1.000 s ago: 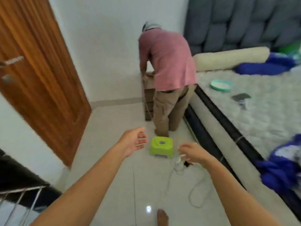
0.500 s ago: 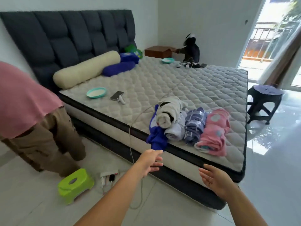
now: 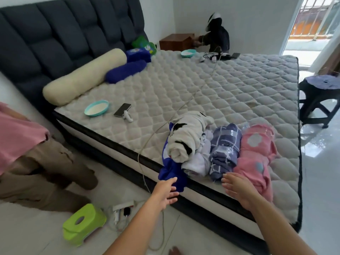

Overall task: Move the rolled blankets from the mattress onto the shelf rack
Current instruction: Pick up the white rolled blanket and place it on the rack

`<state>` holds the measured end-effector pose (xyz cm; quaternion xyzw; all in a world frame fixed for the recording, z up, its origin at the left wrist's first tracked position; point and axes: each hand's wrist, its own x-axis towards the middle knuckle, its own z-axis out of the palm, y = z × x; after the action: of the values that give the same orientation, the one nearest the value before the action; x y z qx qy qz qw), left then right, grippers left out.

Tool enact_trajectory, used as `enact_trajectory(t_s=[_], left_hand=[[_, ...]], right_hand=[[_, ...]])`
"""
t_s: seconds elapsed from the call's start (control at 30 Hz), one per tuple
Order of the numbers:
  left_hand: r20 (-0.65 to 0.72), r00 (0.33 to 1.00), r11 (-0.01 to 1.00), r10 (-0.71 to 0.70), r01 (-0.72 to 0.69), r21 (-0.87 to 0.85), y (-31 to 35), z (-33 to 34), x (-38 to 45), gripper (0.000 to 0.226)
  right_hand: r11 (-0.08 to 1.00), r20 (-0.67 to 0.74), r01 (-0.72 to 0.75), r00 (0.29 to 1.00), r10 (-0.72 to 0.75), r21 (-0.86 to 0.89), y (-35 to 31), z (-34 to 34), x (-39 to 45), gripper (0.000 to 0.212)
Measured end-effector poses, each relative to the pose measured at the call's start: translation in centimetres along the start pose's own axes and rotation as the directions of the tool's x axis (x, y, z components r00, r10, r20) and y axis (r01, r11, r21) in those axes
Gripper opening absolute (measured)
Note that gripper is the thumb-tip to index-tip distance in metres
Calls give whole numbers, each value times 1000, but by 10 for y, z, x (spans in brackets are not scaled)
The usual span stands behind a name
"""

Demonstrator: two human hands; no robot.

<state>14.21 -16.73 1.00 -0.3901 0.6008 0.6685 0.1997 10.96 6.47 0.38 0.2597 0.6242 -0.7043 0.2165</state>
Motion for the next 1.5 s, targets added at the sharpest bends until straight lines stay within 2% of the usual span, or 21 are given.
enact_trajectory(t_s=[0.13, 0.23, 0.3, 0.4, 0.5, 0.7, 0.8, 0.87, 1.03, 1.3, 1.4, 1.5], left_hand=[[-4, 999, 987, -38, 37, -155, 48, 0, 55, 58], [33, 990, 948, -139, 143, -283, 91, -5, 100, 76], [101, 973, 928, -209, 230, -291, 113, -6, 119, 81], [218, 939, 931, -265, 308, -197, 136, -1, 145, 78], [285, 901, 893, -326, 393, -221, 145, 7, 166, 76], [258, 889, 862, -378, 440, -252, 164, 12, 179, 64], [190, 908, 885, -373, 409, -222, 168, 12, 187, 79], [143, 916, 897, -374, 397, -195, 171, 17, 194, 88], [28, 928, 912, -371, 370, -178, 179, 33, 200, 87], [-85, 944, 946, -318, 310, -98, 184, 47, 181, 85], [-81, 966, 969, -247, 244, -39, 186, 48, 160, 66], [-78, 991, 994, -108, 108, -9, 185, 41, 134, 42]], right_hand=[[1000, 54, 26, 998, -26, 15, -42, 37, 52, 5], [999, 2, 32, 999, -32, -24, -68, 52, 94, 7], [999, -27, 31, 999, -32, -43, -84, 58, 119, 17], [998, -32, 47, 998, -48, -48, -103, 73, 158, 36], [996, -33, 22, 999, -25, -86, -113, 90, 186, 51], [964, -79, 11, 996, -33, -267, -153, 126, 239, 98], [939, -76, -33, 997, 8, -343, -167, 138, 265, 124], [922, -69, -63, 997, 40, -382, -170, 144, 277, 123], [874, -25, -71, 997, 67, -481, -173, 142, 304, 103], [937, 25, -103, 993, 118, -333, -171, 125, 303, 90], [970, 52, -119, 990, 133, -212, -169, 120, 287, 84], [991, 86, -65, 993, 76, -116, -167, 122, 261, 80]])
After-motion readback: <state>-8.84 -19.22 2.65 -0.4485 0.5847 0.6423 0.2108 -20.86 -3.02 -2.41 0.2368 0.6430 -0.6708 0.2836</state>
